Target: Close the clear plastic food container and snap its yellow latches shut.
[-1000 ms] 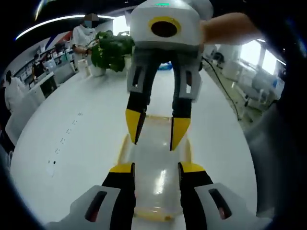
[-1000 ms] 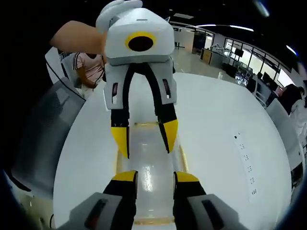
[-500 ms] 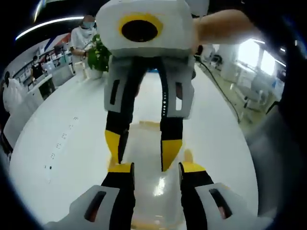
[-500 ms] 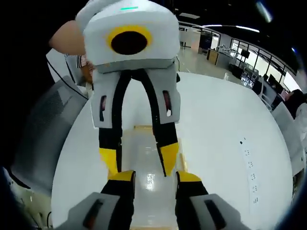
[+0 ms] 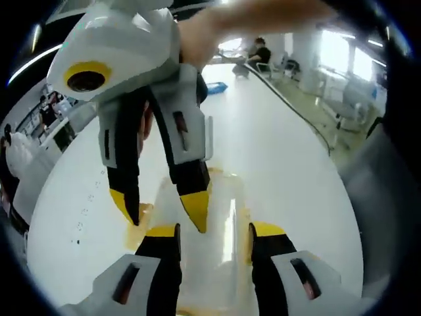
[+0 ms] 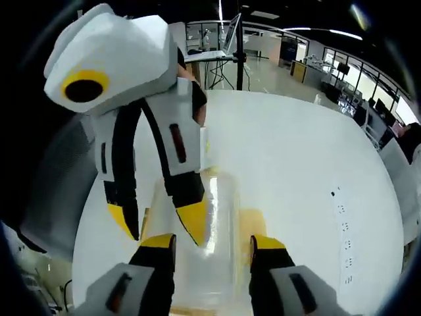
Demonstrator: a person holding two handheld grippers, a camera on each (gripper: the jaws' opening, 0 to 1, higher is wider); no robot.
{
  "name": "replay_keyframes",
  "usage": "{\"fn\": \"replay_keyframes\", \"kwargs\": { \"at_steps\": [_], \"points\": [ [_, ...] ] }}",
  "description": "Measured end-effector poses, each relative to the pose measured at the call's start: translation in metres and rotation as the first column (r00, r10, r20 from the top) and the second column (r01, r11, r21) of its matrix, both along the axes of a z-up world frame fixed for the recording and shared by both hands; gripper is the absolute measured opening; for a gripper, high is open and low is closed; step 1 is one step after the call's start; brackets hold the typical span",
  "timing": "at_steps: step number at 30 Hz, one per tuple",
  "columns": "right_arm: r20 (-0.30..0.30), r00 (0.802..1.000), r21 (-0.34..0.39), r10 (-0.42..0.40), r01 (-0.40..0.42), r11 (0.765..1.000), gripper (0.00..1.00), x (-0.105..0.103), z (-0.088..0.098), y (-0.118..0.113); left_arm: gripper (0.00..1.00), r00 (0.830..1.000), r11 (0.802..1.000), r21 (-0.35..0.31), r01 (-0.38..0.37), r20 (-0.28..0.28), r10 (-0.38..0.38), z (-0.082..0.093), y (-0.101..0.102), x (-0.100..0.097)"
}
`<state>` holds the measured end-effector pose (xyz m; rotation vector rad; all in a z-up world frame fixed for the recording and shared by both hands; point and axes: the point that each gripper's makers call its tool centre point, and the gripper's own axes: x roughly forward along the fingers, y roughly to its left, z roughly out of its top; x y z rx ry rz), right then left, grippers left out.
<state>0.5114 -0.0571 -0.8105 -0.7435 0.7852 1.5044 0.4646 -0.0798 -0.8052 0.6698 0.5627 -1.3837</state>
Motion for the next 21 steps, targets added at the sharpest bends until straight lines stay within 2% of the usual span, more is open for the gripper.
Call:
{"fn": "replay_keyframes", "kwargs": {
  "at_steps": [3,6,7,8,9,10,12,14,18,21],
  "points": [
    [-0.04,0.999,-0.02,-0.015,0.015,1.0,0.48,0.0,-0.004,-0.003,0.44,1.0,1.0,-0.01,-0.019,0.002,0.019,0.001,0.0,0.002],
    [-0.065,0.998,-0.03,-0.005,0.003,1.0,0.48,-0.002,-0.007,-0.003,0.46,0.999,1.0,0.003,-0.018,0.034,0.018,0.001,0.001,0.0],
    [-0.078,0.997,-0.042,0.007,-0.01,0.999,0.47,-0.005,-0.008,-0.004,0.46,0.998,0.999,0.044,-0.018,0.061,0.015,-0.003,0.004,0.0],
    [-0.103,0.995,-0.034,0.002,-0.005,0.999,0.47,-0.006,-0.007,-0.003,0.46,0.993,0.991,0.13,-0.018,0.114,0.003,-0.012,0.012,-0.001],
    [-0.098,0.995,-0.042,0.007,-0.012,0.999,0.47,-0.006,-0.008,-0.003,0.47,0.989,0.988,0.156,-0.005,0.146,-0.018,-0.016,0.013,-0.003],
    [-0.102,0.995,-0.039,0.016,-0.02,0.999,0.48,-0.006,-0.008,-0.002,0.48,0.979,0.992,0.126,-0.001,0.204,-0.025,-0.016,0.006,-0.005],
    [-0.114,0.993,-0.045,0.027,-0.032,0.998,0.48,-0.006,-0.009,-0.001,0.51,0.972,0.99,0.139,-0.024,0.233,-0.009,-0.019,0.006,-0.007],
    [-0.134,0.99,-0.069,0.044,-0.053,0.996,0.48,-0.007,-0.01,0.0,0.48,0.944,0.985,0.171,-0.03,0.328,-0.028,-0.02,0.007,-0.001],
    [-0.155,0.986,-0.107,0.061,-0.078,0.991,0.48,-0.007,-0.011,0.0,0.47,0.942,0.985,0.169,-0.039,0.335,-0.02,-0.022,0.005,-0.002],
    [-0.168,0.981,-0.149,0.092,-0.117,0.982,0.46,-0.007,-0.012,-0.002,0.46,0.942,0.989,0.144,-0.036,0.336,-0.015,-0.021,0.006,-0.001]
  ]
}}
